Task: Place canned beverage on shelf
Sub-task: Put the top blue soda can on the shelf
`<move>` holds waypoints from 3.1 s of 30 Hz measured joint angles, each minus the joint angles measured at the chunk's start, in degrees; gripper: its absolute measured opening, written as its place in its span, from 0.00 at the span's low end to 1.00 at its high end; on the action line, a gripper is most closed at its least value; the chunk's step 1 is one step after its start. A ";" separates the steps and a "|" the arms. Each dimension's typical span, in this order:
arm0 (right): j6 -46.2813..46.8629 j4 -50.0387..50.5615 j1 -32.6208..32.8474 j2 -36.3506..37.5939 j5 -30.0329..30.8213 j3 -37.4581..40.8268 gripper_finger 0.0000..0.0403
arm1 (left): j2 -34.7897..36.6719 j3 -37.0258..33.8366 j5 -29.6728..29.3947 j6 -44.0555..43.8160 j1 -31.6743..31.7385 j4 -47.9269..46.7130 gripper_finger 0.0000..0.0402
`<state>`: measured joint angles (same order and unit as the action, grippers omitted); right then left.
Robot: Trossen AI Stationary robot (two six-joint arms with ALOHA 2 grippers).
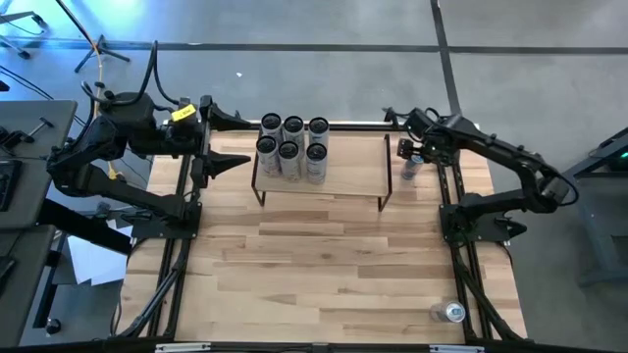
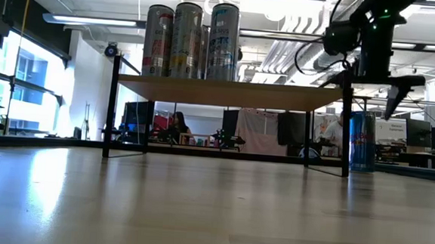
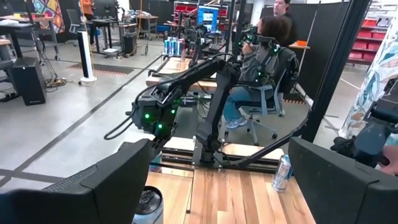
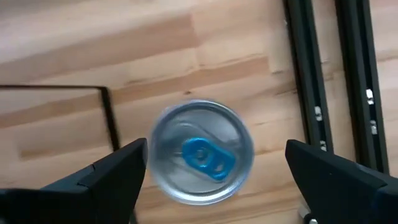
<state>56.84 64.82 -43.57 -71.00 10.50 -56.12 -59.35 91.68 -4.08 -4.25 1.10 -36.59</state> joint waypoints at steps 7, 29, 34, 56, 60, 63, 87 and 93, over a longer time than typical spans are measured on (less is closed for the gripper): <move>1.66 -3.34 0.04 0.00 0.19 3.95 0.91 | 0.00 0.00 0.01 0.41 -0.01 -0.09 0.87; 2.25 -6.93 -1.41 0.00 2.88 4.50 0.91 | 0.00 0.00 0.01 1.34 0.01 -0.05 0.87; 2.18 -7.03 -2.34 0.00 1.40 4.50 0.91 | 0.00 0.00 0.01 0.28 0.01 -0.05 0.87; 1.11 -9.39 -2.32 -3.19 -0.06 4.46 0.62 | 0.00 0.00 0.01 0.37 -0.01 -1.07 0.87; -0.20 -9.38 -2.31 -3.19 -0.56 4.41 0.55 | 0.00 0.00 0.01 0.37 -0.02 -1.32 0.87; -0.71 -9.31 -2.09 -3.17 -0.88 4.41 0.54 | 0.00 0.00 0.01 0.24 -0.01 -1.32 0.87; -14.19 -0.45 -0.05 2.73 3.82 -22.10 0.55 | 0.00 0.00 0.01 -0.20 -0.01 -1.29 0.87; -16.93 -0.74 3.32 1.95 1.04 -35.28 0.55 | 0.00 0.00 0.01 -0.20 0.01 -1.28 0.87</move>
<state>39.91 64.07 -40.25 -69.06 11.54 -91.39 -59.35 91.68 -4.08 -4.45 1.10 -37.88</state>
